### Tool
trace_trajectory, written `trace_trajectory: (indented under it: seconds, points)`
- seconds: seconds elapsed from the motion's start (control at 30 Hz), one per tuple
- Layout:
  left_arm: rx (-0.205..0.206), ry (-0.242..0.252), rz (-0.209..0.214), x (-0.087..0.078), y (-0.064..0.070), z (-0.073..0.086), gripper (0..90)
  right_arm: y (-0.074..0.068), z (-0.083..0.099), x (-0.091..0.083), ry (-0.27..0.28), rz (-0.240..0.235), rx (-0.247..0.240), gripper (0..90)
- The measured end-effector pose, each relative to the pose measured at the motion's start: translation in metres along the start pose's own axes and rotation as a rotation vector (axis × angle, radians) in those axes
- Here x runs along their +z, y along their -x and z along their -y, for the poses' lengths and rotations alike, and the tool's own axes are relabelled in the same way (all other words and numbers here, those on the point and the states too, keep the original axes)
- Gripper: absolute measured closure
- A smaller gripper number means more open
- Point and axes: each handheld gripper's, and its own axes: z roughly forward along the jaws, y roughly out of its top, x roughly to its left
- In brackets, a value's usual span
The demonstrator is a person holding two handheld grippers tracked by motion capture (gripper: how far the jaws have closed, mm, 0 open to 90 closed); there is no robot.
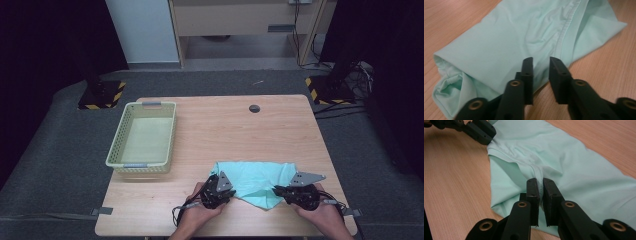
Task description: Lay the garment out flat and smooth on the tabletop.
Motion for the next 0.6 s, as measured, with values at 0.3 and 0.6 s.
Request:
trace_trajectory:
  seconds: [0.3, 0.6]
  points:
    - [0.003, 0.012, 0.018, 0.004, 0.0045, -0.0002, 57.4, 0.0008, -0.0045, -0.0041, 0.036, 0.014, 0.036, 84.2]
    - [0.0, 0.009, 0.011, 0.0082, 0.0017, -0.0002, 60.5, 0.0004, -0.0075, -0.0063, 0.052, 0.016, 0.059, 84.2]
